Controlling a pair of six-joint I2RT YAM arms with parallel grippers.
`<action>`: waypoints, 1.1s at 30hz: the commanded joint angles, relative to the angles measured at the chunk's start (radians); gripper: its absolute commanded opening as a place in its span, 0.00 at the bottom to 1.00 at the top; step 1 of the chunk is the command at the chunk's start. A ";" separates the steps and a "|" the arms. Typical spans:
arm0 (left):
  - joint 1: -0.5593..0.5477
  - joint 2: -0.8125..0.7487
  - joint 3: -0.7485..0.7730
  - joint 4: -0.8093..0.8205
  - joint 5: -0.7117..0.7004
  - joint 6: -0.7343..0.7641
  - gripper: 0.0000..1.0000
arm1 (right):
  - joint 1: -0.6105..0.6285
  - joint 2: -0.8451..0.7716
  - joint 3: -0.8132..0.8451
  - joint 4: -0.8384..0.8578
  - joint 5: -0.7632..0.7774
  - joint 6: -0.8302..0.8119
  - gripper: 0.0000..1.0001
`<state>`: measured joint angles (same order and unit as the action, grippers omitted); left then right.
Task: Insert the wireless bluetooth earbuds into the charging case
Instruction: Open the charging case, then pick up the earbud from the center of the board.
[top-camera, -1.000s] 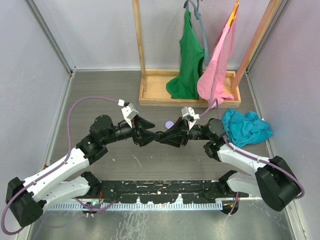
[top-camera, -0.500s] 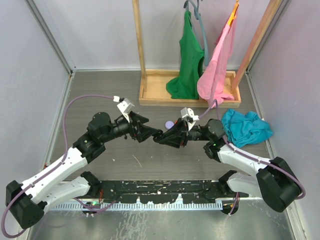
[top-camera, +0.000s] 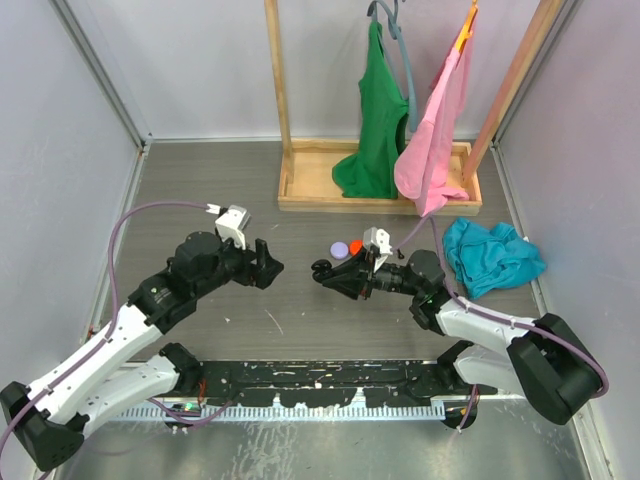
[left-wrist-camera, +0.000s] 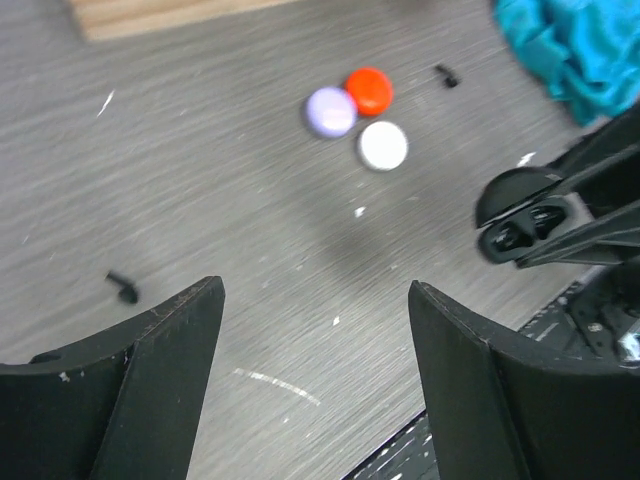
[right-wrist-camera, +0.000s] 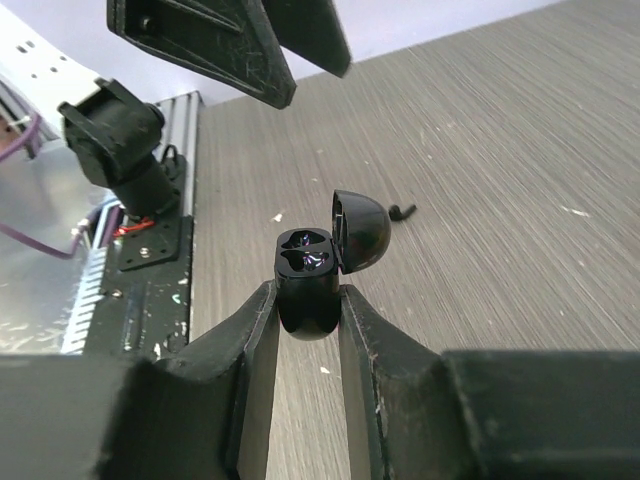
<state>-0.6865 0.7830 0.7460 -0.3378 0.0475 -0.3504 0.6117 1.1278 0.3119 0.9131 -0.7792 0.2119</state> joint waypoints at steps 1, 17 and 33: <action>0.005 -0.004 0.028 -0.154 -0.179 -0.045 0.75 | 0.004 -0.001 -0.036 0.095 0.107 -0.065 0.01; 0.153 0.295 -0.044 -0.063 -0.264 -0.131 0.66 | 0.004 0.010 -0.112 0.173 0.278 -0.094 0.01; 0.288 0.637 -0.014 0.114 -0.070 -0.109 0.60 | 0.005 -0.020 -0.142 0.172 0.359 -0.100 0.02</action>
<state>-0.4053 1.3724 0.6971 -0.3092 -0.0772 -0.4644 0.6136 1.1316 0.1680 1.0172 -0.4458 0.1291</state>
